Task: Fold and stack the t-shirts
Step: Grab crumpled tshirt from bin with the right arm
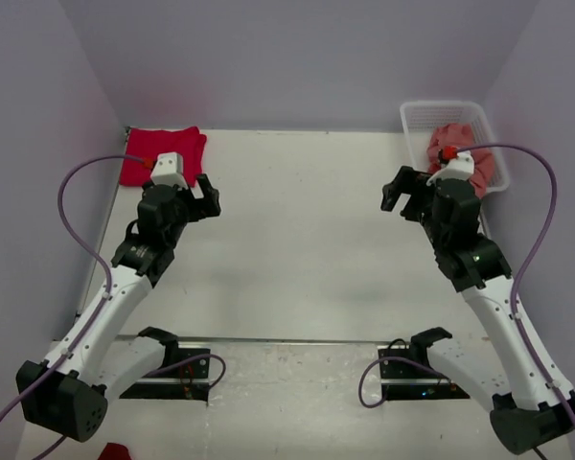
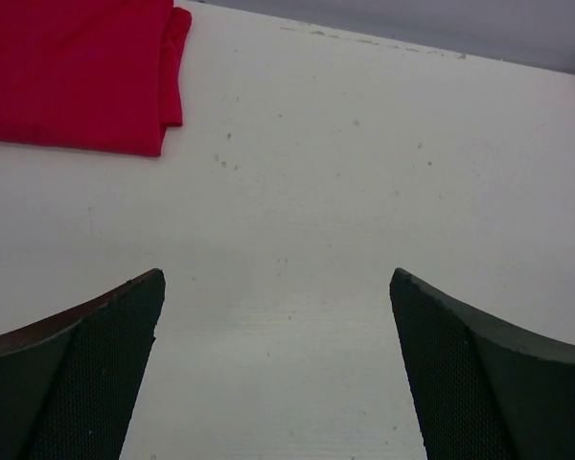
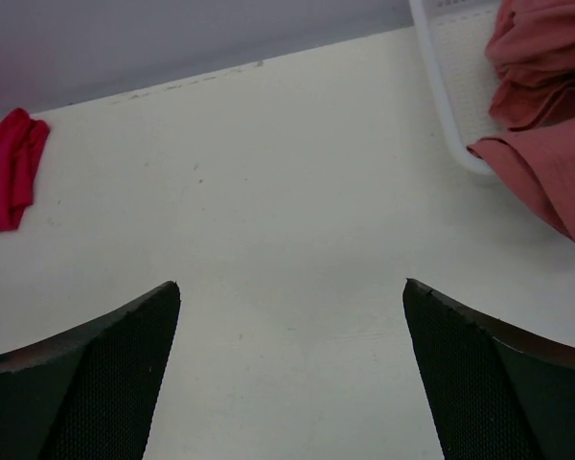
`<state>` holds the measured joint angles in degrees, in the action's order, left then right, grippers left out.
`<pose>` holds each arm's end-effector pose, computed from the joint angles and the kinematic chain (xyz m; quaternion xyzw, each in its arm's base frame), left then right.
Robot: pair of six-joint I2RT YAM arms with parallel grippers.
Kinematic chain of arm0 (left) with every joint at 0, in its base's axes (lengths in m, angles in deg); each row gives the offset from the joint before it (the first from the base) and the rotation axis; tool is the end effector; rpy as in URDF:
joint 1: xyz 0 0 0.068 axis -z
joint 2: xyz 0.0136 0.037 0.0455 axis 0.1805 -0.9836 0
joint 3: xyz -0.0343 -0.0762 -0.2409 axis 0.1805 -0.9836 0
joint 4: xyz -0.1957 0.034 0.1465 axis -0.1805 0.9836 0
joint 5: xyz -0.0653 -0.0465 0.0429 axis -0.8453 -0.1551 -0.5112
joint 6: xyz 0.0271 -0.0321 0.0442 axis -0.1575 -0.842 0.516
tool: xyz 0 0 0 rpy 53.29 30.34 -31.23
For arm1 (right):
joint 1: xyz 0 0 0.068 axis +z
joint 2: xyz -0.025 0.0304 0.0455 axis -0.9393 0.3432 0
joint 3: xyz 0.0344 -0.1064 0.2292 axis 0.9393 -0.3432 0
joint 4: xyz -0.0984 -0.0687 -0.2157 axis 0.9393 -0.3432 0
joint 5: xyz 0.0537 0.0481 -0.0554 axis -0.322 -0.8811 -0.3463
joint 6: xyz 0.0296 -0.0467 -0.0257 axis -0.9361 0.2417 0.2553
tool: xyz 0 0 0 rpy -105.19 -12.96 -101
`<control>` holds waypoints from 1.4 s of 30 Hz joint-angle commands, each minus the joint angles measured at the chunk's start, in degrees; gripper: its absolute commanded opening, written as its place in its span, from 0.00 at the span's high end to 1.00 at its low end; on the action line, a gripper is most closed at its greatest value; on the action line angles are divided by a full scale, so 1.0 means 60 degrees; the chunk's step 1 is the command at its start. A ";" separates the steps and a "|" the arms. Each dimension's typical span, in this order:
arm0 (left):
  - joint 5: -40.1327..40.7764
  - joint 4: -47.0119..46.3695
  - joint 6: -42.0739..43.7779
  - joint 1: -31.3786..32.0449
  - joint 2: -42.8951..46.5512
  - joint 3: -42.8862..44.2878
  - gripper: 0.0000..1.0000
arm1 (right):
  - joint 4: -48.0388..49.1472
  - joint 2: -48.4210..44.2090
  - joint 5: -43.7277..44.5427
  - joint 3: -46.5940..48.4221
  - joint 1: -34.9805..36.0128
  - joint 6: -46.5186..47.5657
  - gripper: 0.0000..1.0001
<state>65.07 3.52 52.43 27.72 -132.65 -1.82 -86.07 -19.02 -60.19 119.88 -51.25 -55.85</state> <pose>0.2160 -0.0575 0.3068 -0.0829 0.7989 -0.1110 0.5853 0.1844 0.0507 0.3650 0.0919 0.7954 0.1107 0.5887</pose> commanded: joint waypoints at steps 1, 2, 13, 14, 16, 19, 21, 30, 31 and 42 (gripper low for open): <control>-0.0323 0.0044 0.0125 -0.0001 -0.0378 0.0321 0.00 | -0.0044 0.0534 0.1396 0.0568 -0.0124 0.0145 0.01; -0.0658 0.0029 0.0080 -0.0001 -0.0509 0.0350 0.00 | -0.0044 0.0870 0.1819 0.0846 -0.0284 0.0220 0.01; -0.1277 -0.0542 0.0137 0.0160 -0.0804 0.0102 0.00 | 0.0469 0.7560 0.1763 0.5181 -0.2864 0.0309 0.03; -0.1233 -0.0586 0.0297 0.0160 -0.0789 0.0072 0.00 | 0.0571 0.8191 0.1924 0.5374 -0.2893 0.0280 0.03; -0.0986 -0.0557 0.0415 0.0160 -0.0818 0.0087 0.00 | 0.0731 0.8691 0.2101 0.5740 -0.2995 0.0425 0.01; -0.0809 -0.0411 0.0329 0.0160 -0.0847 0.0189 0.00 | 0.0938 0.9323 0.2306 0.6266 -0.3489 0.0587 0.01; -0.1041 -0.0396 0.0212 0.0160 -0.0891 0.0277 0.00 | 0.0938 0.9822 0.2350 0.6575 -0.3727 0.0776 0.01; -0.1144 -0.0381 0.0211 0.0819 -0.1360 0.0234 0.00 | 0.0792 1.0788 0.2732 0.7894 -0.4914 0.1436 0.01; -0.1203 -0.0381 0.0211 0.0877 -0.1418 0.0233 0.00 | 0.0704 1.0878 0.2746 0.8069 -0.5016 0.1422 0.01; -0.1028 0.0526 0.0400 0.1068 -0.1199 0.0745 0.00 | 0.0601 1.2474 0.2952 0.8730 -0.5281 0.1671 0.01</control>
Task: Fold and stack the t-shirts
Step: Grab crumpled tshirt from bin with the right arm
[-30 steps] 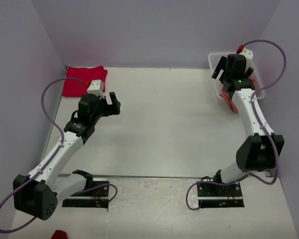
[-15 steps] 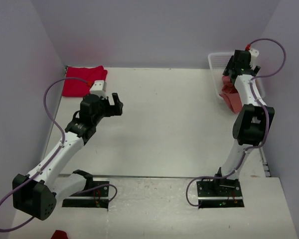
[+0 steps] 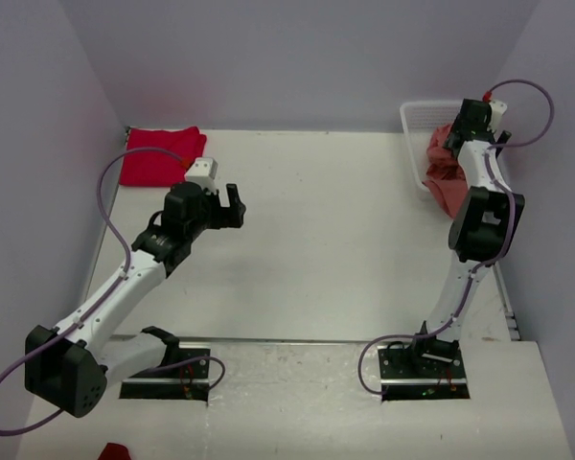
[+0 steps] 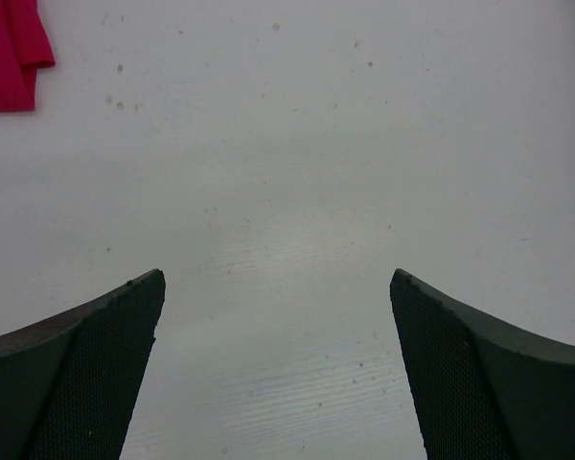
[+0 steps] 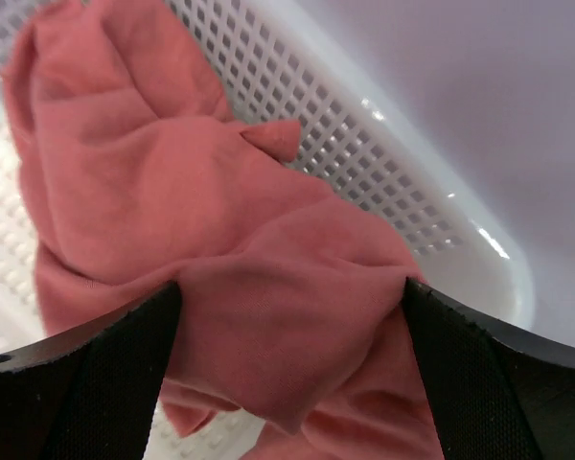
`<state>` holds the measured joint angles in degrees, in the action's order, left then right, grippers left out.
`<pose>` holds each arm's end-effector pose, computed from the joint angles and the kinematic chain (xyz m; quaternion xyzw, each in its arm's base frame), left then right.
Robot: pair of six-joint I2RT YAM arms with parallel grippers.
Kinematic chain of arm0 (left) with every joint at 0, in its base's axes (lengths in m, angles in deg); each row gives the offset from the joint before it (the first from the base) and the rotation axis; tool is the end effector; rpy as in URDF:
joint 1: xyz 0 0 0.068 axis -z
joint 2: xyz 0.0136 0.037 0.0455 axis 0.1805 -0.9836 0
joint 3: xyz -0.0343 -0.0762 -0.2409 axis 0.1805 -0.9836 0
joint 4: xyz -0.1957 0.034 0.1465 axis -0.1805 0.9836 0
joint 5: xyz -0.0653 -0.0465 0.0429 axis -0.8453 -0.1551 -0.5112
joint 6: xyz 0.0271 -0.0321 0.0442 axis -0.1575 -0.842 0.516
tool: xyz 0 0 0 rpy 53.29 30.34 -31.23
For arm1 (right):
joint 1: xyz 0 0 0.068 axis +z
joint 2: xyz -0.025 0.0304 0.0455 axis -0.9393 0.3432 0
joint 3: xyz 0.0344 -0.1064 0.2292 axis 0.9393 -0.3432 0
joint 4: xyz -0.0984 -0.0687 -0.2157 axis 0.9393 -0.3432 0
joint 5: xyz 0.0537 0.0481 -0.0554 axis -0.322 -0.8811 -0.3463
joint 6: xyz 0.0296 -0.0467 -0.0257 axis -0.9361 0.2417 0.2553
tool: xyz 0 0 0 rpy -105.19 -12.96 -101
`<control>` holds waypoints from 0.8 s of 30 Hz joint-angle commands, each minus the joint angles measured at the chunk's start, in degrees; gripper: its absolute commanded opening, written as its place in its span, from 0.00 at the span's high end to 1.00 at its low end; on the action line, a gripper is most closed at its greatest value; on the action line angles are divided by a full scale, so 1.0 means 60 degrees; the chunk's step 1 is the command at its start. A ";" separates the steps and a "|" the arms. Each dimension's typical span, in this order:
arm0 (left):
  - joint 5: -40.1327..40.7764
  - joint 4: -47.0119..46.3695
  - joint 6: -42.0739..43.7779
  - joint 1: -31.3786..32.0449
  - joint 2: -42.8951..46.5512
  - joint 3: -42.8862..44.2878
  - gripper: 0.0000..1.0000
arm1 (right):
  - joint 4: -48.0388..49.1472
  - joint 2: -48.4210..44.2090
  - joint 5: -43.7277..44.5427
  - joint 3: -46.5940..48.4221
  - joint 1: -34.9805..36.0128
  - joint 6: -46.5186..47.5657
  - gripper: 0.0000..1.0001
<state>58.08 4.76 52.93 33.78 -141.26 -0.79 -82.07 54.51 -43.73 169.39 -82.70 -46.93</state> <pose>0.2316 -0.0959 0.2777 0.0032 0.8479 -0.1606 0.5053 0.4660 -0.1293 0.2518 0.3036 0.8165 -0.2360 0.4305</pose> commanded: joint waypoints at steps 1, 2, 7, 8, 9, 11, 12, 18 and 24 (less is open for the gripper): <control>0.0225 0.0406 0.0347 0.0059 0.0222 0.0633 0.00 | -0.0080 0.0308 0.0165 0.0581 -0.0068 0.0185 0.02; 0.0240 0.0509 0.0361 0.0059 0.0207 0.0677 0.00 | -0.0095 0.0425 0.0222 0.0611 -0.0068 0.0170 0.02; 0.0284 0.0627 0.0449 0.0059 0.0134 0.0809 0.00 | -0.0037 0.0602 0.0194 0.0743 -0.0083 0.0112 0.71; 0.0299 0.0627 0.0449 0.0059 0.0090 0.0795 0.00 | 0.0051 0.0544 0.0165 0.0743 -0.0083 0.0112 0.89; 0.0299 0.0612 0.0449 0.0059 0.0061 0.0780 0.00 | 0.0167 0.0485 0.0164 0.0743 -0.0083 0.0068 1.00; 0.0314 0.0598 0.0435 0.0059 0.0031 0.0736 0.00 | 0.0300 0.0295 -0.0127 0.0743 -0.0068 0.0097 1.00; 0.0285 0.0525 0.0406 0.0059 0.0031 0.0678 0.00 | 0.0416 0.0062 -0.0187 0.0757 -0.0025 0.0126 1.00; 0.0196 0.0247 0.0128 0.0059 0.0046 0.0370 0.00 | 0.0549 -0.0862 -0.0671 0.1445 0.0663 0.0826 1.00; 0.1704 0.0261 -0.0005 0.0074 -0.0262 0.0560 0.00 | 0.0916 -0.1785 -0.1036 0.2745 0.1659 0.1766 1.00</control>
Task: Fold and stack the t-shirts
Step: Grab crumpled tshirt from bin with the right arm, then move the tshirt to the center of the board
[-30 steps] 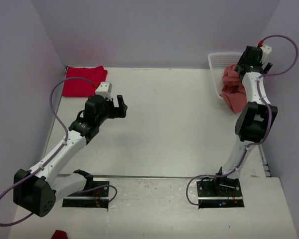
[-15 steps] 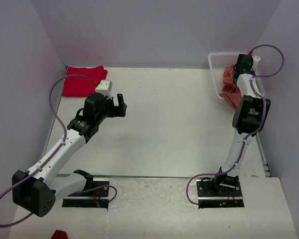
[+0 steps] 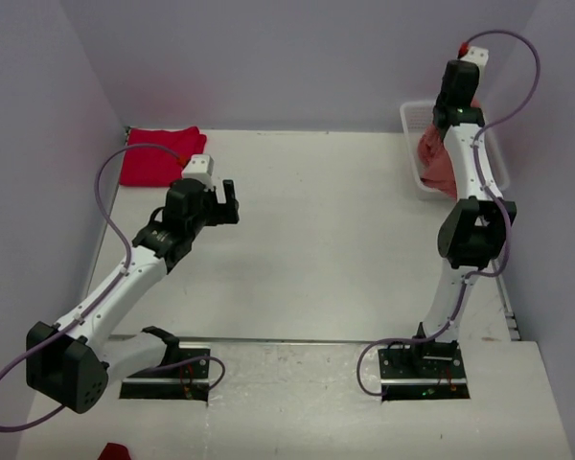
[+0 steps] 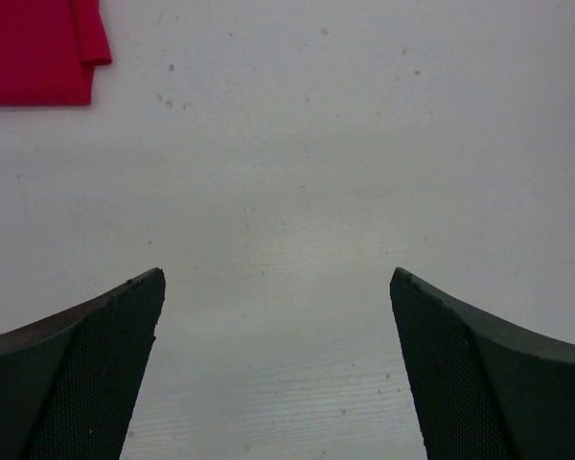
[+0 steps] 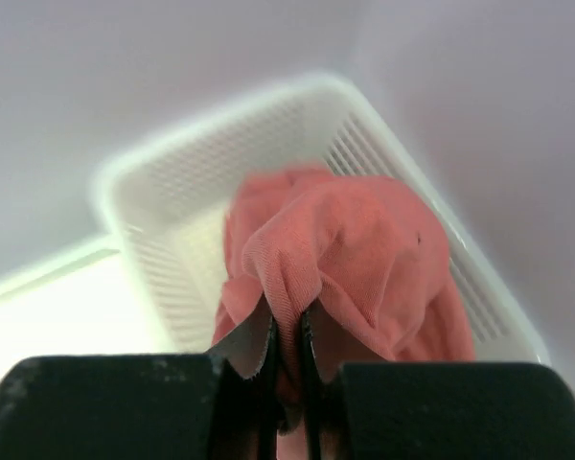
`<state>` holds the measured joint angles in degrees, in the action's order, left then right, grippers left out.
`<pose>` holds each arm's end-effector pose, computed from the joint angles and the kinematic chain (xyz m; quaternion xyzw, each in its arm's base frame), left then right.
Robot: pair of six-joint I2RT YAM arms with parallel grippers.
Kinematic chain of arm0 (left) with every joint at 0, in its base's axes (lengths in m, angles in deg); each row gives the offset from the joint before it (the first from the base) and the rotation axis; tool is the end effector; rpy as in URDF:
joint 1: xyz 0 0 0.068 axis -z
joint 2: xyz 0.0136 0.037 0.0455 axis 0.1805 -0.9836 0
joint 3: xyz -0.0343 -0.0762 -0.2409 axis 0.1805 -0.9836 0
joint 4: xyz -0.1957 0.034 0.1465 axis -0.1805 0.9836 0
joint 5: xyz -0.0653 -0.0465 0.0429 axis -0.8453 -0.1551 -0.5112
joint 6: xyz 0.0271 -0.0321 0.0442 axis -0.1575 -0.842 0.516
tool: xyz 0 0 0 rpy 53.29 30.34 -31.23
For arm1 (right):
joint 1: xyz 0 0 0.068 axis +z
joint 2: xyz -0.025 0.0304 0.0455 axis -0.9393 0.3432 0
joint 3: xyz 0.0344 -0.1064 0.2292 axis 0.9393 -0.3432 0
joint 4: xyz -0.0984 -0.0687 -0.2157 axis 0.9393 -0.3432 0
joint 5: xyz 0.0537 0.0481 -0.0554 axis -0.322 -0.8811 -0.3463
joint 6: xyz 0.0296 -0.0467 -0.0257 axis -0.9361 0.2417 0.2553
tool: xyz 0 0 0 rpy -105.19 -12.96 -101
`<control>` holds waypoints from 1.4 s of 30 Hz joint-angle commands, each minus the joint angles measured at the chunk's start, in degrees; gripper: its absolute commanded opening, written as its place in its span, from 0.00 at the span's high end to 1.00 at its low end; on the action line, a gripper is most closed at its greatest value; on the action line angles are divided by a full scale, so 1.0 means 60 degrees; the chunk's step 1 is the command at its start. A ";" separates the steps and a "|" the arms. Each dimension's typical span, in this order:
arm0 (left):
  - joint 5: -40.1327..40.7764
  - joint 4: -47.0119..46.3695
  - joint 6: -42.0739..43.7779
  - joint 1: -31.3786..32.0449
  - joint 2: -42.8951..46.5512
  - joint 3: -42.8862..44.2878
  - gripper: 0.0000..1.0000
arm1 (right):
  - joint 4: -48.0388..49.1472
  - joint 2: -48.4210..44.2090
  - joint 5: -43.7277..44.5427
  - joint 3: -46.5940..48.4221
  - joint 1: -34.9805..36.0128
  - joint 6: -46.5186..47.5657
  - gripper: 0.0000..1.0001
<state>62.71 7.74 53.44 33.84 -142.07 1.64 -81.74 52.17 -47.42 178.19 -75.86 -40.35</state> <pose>0.2342 -0.0933 0.2837 -0.0129 0.8526 -0.1221 0.5079 0.4781 -0.0703 0.3217 0.2082 0.8053 -0.1957 0.5194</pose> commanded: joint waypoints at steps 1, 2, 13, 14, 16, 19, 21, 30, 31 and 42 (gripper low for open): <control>0.1354 -0.0162 -0.0132 0.0063 -0.0171 0.0214 0.00 | 0.0919 -0.1556 -0.0479 0.1441 0.0564 0.0699 1.00; 0.1517 0.0114 -0.0161 0.0063 -0.0215 0.0417 0.00 | 0.0920 -0.1587 -0.0610 0.1660 0.0593 0.0743 1.00; 0.3585 0.2152 0.0000 0.0048 -0.1694 0.2615 0.00 | 0.0788 -0.3095 -0.1915 0.3069 0.0901 0.1180 1.00; 0.3381 0.2153 -0.0044 0.0034 -0.1883 0.2820 0.00 | 0.0788 -0.3241 -0.2002 0.3011 0.1162 0.1227 1.00; 0.3089 0.2124 -0.0117 0.0034 -0.1958 0.3026 0.00 | 0.0744 -0.3344 -0.1960 0.2966 0.1165 0.1227 1.00; 0.2444 0.2124 -0.0220 0.0034 -0.1959 0.3129 0.00 | 0.0919 -0.3593 -0.1901 0.2557 0.1165 0.1373 1.00; 0.2413 0.2196 -0.0264 0.0034 -0.1871 0.3115 0.00 | 0.0920 -0.3681 -0.1959 0.2483 0.1165 0.1359 1.00; 0.4272 0.2650 0.0277 -0.0010 -0.1167 0.3114 0.00 | -0.0060 -0.4720 -0.1874 0.2863 0.3268 0.1666 1.00; 0.4345 0.2796 0.0307 -0.0039 -0.1211 0.3303 0.00 | -0.0250 -0.4823 -0.1828 0.2994 0.3593 0.1695 1.00; 0.4475 0.3588 0.0321 -0.0245 -0.0847 0.4315 0.00 | -0.1672 -0.6769 -0.0466 0.1635 0.7315 0.1418 1.00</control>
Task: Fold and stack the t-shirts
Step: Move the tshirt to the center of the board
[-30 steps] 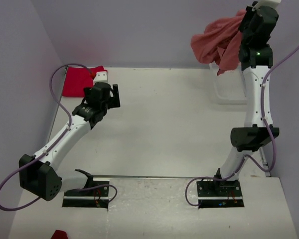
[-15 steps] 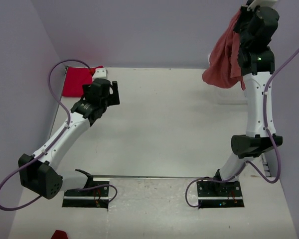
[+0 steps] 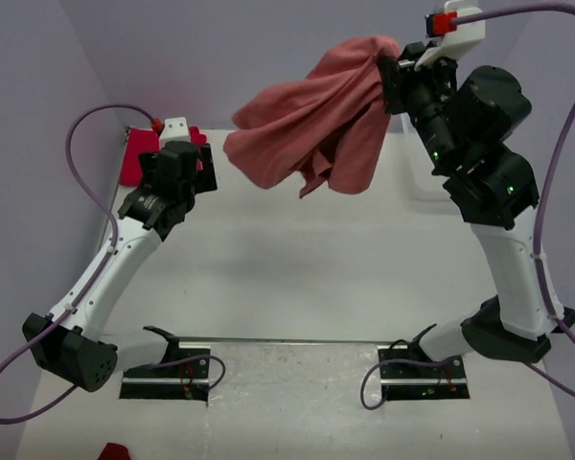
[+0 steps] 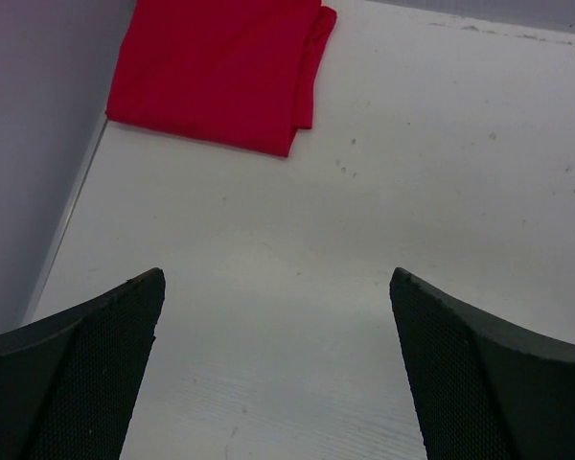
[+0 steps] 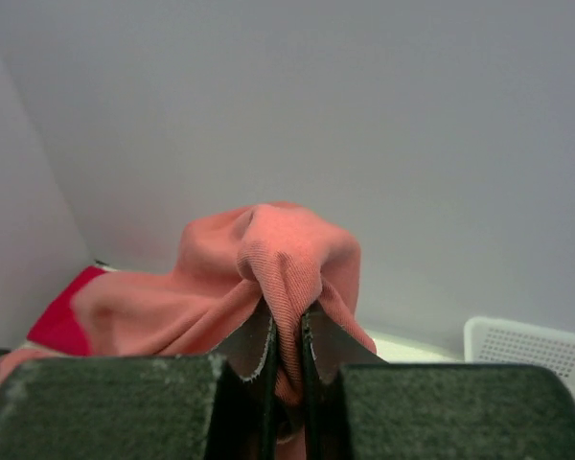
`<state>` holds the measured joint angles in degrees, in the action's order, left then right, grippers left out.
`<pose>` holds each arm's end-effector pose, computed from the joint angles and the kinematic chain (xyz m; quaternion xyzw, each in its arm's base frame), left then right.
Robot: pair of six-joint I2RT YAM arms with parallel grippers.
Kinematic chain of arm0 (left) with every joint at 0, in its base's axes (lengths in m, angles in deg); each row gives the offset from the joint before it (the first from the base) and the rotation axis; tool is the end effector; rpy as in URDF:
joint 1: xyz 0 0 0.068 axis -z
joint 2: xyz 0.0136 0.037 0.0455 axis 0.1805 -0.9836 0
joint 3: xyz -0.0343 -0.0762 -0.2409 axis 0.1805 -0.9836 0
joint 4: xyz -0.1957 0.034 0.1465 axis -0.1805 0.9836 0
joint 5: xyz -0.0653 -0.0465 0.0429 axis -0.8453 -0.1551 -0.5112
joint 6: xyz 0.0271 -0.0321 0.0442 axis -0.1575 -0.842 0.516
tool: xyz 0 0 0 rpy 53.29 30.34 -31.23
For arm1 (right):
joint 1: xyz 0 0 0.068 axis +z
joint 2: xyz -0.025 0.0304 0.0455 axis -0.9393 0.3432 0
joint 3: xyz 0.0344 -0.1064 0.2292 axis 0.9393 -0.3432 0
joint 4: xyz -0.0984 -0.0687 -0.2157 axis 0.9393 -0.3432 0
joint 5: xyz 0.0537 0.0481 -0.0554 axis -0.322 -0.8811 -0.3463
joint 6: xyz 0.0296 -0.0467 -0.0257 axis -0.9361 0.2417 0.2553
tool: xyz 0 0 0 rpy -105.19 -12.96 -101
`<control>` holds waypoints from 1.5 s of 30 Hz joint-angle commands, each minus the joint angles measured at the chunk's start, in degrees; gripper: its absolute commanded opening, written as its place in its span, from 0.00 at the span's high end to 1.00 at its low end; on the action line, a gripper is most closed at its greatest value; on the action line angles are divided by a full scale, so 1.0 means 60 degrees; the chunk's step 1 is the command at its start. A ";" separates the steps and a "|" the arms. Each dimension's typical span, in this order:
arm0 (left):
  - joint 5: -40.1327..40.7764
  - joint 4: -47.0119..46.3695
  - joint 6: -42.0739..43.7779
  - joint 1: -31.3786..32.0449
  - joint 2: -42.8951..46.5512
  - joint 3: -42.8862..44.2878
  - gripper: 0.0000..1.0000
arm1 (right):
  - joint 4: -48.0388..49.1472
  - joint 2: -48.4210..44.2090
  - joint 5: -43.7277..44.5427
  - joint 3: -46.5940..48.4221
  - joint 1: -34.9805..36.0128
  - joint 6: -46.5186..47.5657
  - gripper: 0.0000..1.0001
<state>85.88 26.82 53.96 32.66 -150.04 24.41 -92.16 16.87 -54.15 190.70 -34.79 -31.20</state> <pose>0.2537 -0.0772 0.3530 -0.1121 0.8417 0.0668 0.5239 0.2031 0.1239 0.5864 -0.0759 0.6302 0.1050 0.7655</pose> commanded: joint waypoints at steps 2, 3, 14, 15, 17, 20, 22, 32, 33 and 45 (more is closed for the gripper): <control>0.0835 0.0613 0.0380 -0.0048 0.0674 0.0680 0.00 | -0.0386 -0.1108 0.0745 -0.0713 0.0982 -0.0399 1.00; 0.0909 0.0657 0.0424 -0.0048 0.0864 0.0739 0.00 | -0.0622 -0.1355 0.0629 -0.0990 0.1072 -0.0532 1.00; -0.1136 0.0703 0.0717 -0.0048 0.1744 0.0654 0.00 | -0.0567 -0.2486 -0.0369 -0.6363 0.1205 -0.2159 1.00; -0.2243 0.0339 0.0761 -0.0048 0.1817 0.0289 0.00 | -0.0449 -0.2500 -0.0340 -0.6586 0.1205 -0.2189 1.00; -0.3608 -0.0131 0.0559 -0.0048 0.1818 -0.0252 0.00 | -0.0462 -0.2225 -0.0456 -0.6706 0.1205 -0.2232 1.00; -0.4128 -0.0309 0.0235 -0.0048 0.1818 -0.0679 0.00 | -0.0609 -0.2076 -0.0602 -0.6560 0.1234 -0.2350 1.00; -0.4159 -0.0426 0.0219 -0.0048 0.1876 -0.0769 0.00 | -0.0493 -0.2192 -0.0778 -0.6574 0.1408 -0.2394 1.00; -0.3514 -0.0104 0.0600 -0.0048 0.2066 -0.0549 0.00 | -0.1839 -0.2252 -0.0339 -0.5081 0.3372 -0.2393 1.00; -0.3558 -0.0119 0.0571 -0.0048 0.2096 -0.0578 0.00 | -0.1927 -0.2252 -0.0383 -0.4993 0.3402 -0.2525 1.00; -0.4173 -0.0163 0.0528 -0.0048 0.2052 -0.0930 0.00 | 0.0341 0.0674 -0.1747 -0.5506 0.0330 -0.1123 0.44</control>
<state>63.00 27.47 55.99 32.60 -137.72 19.28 -97.63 14.82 -62.13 157.17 -27.03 -42.32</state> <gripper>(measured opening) 0.997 0.421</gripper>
